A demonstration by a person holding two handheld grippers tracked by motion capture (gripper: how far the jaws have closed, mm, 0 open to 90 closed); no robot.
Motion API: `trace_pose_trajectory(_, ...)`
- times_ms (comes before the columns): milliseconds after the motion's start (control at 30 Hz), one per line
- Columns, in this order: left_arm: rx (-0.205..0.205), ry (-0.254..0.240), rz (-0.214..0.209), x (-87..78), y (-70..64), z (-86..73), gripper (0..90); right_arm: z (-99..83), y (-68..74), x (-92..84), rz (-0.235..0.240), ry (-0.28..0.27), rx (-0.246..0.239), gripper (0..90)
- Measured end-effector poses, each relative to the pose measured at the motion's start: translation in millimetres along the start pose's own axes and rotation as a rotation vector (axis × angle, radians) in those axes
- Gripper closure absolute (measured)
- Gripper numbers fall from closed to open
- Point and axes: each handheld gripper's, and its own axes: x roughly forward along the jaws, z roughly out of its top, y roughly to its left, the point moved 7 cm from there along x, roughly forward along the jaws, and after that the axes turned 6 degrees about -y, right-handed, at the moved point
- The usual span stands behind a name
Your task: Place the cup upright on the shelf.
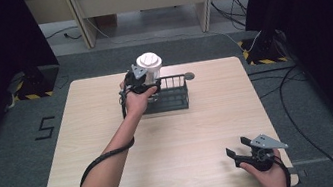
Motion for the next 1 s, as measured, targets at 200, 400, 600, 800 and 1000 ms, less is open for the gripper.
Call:
trace_pose_trajectory(200,-0.004,-0.003,-0.001,-0.4,0.4,-0.5,17.1,0.1,-0.3,0.0,0.000,-0.001,-0.002,23.9)
trace_pose_trajectory(400,-0.002,-0.012,-0.002,-4.1,0.4,-3.2,16.9,0.1,-0.2,0.3,0.000,-0.001,-0.006,23.8)
trace_pose_trajectory(600,-0.018,-0.015,0.000,-9.6,2.2,-6.9,16.7,0.0,0.2,0.4,-0.001,0.001,-0.003,23.9)
trace_pose_trajectory(800,-0.046,-0.023,-0.001,-13.6,5.2,-10.5,16.5,-0.1,0.3,0.7,-0.001,0.004,-0.001,23.9)
trace_pose_trajectory(1000,-0.034,-0.032,0.007,-16.6,5.0,-10.6,16.0,0.0,-0.3,0.7,-0.003,0.002,-0.006,23.9)
